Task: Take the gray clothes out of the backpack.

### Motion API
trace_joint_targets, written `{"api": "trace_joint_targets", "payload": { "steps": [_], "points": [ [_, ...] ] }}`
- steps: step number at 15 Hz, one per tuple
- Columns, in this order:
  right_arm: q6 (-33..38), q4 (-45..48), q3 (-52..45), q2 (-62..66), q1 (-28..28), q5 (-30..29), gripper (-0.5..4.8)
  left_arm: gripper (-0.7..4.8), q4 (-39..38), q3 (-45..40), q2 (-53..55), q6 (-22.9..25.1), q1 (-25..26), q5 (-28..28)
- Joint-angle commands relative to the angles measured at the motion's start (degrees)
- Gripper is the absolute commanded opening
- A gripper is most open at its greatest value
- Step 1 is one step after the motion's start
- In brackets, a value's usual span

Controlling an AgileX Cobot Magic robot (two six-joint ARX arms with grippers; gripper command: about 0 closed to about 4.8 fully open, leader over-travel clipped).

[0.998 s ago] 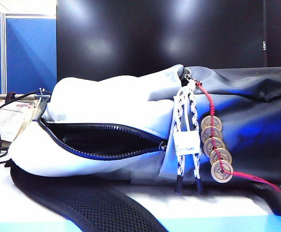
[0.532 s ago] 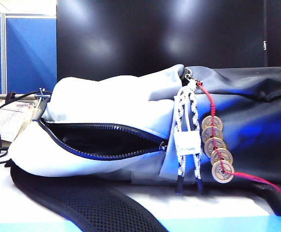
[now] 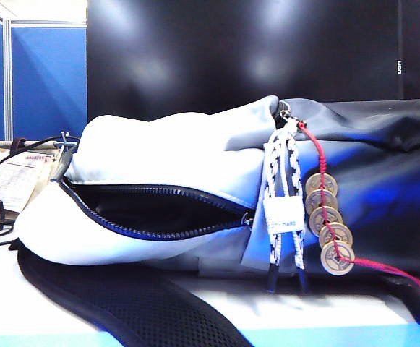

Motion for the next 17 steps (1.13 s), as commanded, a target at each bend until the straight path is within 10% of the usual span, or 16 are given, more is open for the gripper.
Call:
{"api": "trace_joint_targets", "payload": {
  "steps": [1, 3, 8, 11, 14, 17],
  "points": [
    [-5.73, -6.49, 11.1, 12.11, 0.09, -10.86, -0.05, -0.05, -14.29, 6.64, 3.74, 21.64, 0.0, 1.25],
    [-5.88, -6.27, 16.5, 22.56, 1.64, -17.09, -0.05, -0.05, -18.05, 7.23, 5.4, 31.41, 0.02, -0.09],
    [-22.43, -9.92, 35.87, 60.92, 32.37, -15.61, 0.09, -0.04, -24.57, 7.1, 7.8, 44.96, 0.02, -5.81],
    [-27.96, -18.78, 45.05, 77.15, 38.99, -9.01, 3.25, -0.04, -26.05, 7.1, 7.76, 45.92, 0.02, -8.79],
    [-29.7, -20.17, 46.9, 86.62, 42.99, -2.86, 4.55, -0.04, -25.86, 7.08, 7.91, 46.23, 0.02, -11.1],
    [-38.47, -21.75, 46.99, 89.46, 48.46, 11.04, 4.79, -0.04, -26.51, 7.1, 7.91, 46.4, 0.0, -10.91]
  ]
}}
